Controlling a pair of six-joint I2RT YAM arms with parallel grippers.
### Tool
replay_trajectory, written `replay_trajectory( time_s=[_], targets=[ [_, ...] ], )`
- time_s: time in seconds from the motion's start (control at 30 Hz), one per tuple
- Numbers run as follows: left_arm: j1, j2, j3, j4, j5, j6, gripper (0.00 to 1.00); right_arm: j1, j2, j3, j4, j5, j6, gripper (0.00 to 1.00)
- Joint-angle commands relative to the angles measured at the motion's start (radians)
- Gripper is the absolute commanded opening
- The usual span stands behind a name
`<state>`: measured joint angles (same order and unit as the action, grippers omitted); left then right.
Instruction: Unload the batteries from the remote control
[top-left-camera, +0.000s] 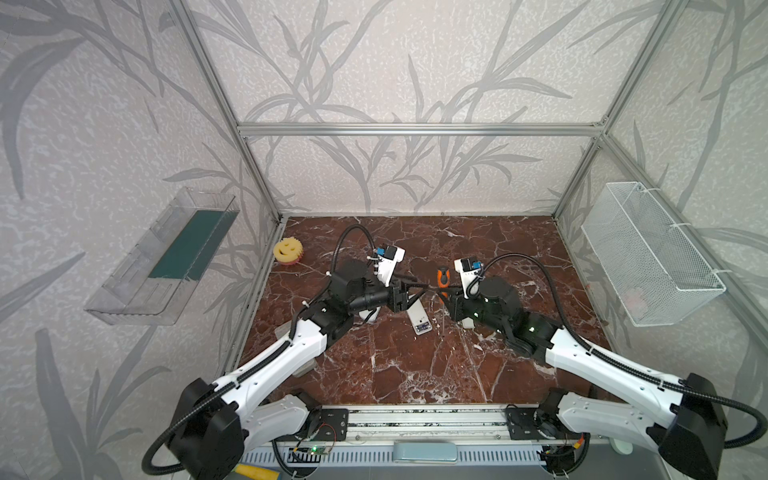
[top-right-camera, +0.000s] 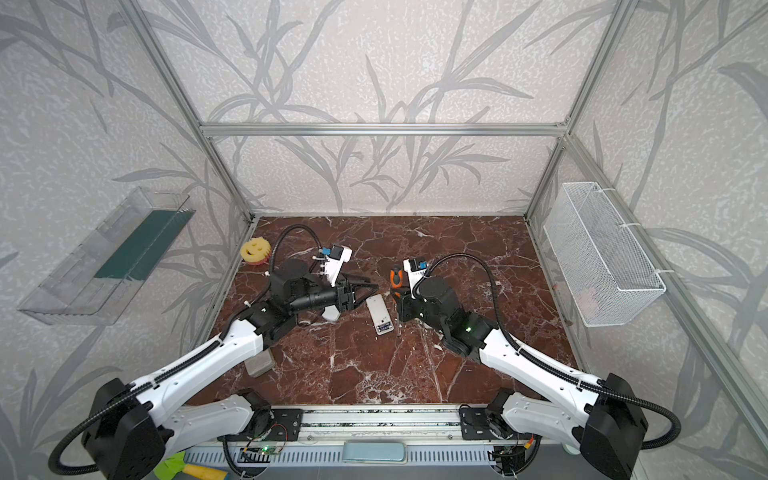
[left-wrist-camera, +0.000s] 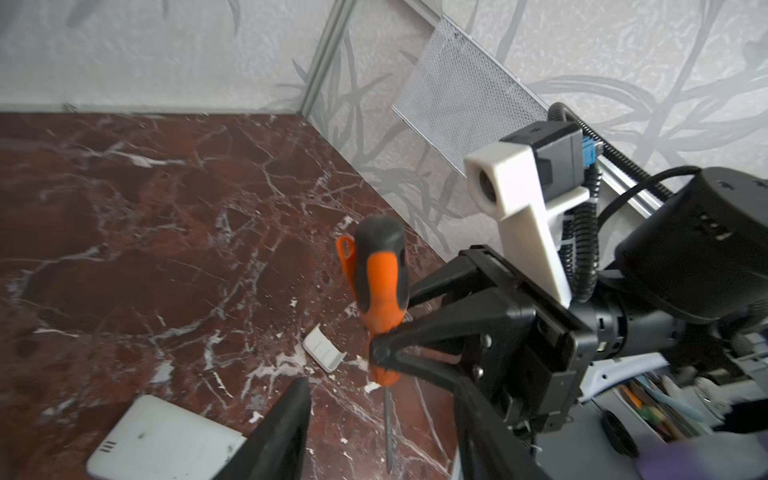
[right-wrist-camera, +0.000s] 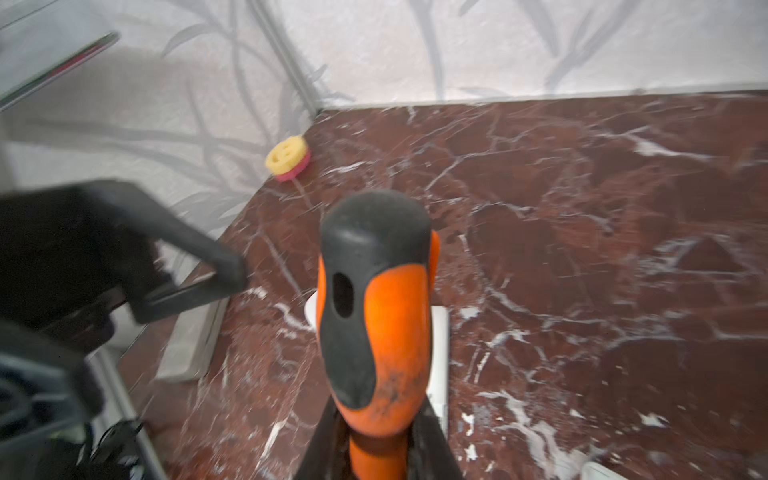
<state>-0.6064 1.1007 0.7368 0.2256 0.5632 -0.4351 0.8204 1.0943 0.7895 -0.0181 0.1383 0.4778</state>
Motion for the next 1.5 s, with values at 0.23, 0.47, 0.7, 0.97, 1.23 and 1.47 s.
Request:
replay_trajectory(
  time_s=[0.23,0.47,0.7,0.97,1.23,1.47],
  targets=[
    [-0.231,0.107,-0.018,0.111,-0.300,0.087,0.60,0.016,0.039,0.145,-0.033,0.210,0.094,0.00],
    [-0.252,0.226,-0.008,0.232,-0.268,0.059,0.60,0.015,0.025,0.151,-0.040,0.192,0.130,0.00],
    [-0.248,0.277,0.019,0.268,-0.229,0.081,0.31,0.016,-0.006,0.151,-0.052,0.177,0.144,0.00],
    [-0.149,0.239,0.062,0.203,0.003,0.084,0.00,-0.089,-0.096,0.131,-0.032,-0.110,0.013,0.62],
    [-0.070,0.227,0.143,0.213,0.384,0.018,0.00,-0.352,-0.078,0.207,-0.017,-0.836,-0.005,0.78],
    [-0.070,0.195,0.154,0.162,0.482,0.030,0.00,-0.359,-0.008,0.269,0.036,-0.962,0.027,0.76]
  ],
)
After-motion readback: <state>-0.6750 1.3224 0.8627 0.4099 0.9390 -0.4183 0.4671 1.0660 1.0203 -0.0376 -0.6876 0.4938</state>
